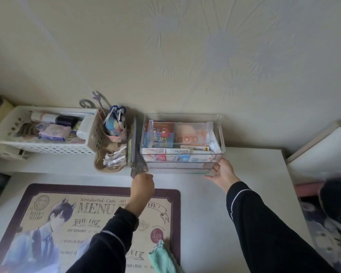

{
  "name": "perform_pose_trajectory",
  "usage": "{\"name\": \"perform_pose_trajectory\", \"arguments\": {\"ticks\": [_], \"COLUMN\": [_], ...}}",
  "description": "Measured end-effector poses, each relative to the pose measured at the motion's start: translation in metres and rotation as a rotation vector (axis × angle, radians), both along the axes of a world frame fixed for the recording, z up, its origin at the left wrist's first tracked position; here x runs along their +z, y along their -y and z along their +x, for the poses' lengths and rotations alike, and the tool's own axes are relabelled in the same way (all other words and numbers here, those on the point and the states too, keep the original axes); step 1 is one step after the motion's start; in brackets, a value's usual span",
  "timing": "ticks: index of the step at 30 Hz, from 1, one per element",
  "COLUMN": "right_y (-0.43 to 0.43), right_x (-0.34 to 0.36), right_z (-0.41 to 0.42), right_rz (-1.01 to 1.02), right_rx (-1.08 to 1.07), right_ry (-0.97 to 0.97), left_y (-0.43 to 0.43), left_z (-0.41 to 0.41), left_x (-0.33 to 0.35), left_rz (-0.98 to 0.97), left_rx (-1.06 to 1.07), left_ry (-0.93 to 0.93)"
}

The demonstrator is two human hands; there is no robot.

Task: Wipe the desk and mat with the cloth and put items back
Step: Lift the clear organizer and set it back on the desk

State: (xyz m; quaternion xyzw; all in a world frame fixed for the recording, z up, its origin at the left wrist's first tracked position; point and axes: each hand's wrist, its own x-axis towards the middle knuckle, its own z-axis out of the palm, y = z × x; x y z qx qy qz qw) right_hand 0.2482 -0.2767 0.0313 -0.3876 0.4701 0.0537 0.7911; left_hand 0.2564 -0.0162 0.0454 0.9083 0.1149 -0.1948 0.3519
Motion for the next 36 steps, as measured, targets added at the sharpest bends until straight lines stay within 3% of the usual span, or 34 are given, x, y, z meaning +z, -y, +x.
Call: {"name": "perform_pose_trajectory", "arguments": {"ticks": [3,6,8,22,36], "right_y": [0.001,-0.001,-0.002,-0.006,-0.003], "right_x": [-0.004,-0.006,-0.009,-0.007,0.004], "right_z": [0.003,0.006,0.009,0.009,0.018], "right_rz": [-0.013,-0.035,-0.058,-0.039,-0.026], "right_rx": [0.020,0.041,0.028,-0.081,-0.070], "right_ry": [-0.018,-0.033,-0.046,-0.046,-0.008], "left_y": [0.008,0.018,0.023,0.028,0.033], "left_z": [0.015,0.035,0.044,0.048,0.062], "left_x": [-0.015,-0.021,-0.024,-0.030,-0.015], "left_rz": [-0.295,-0.716,-0.857,-0.953,-0.989], "left_rx": [0.238,0.573,0.663,0.761,0.658], "left_ry": [-0.317,-0.449,-0.461,-0.470,-0.524]}}
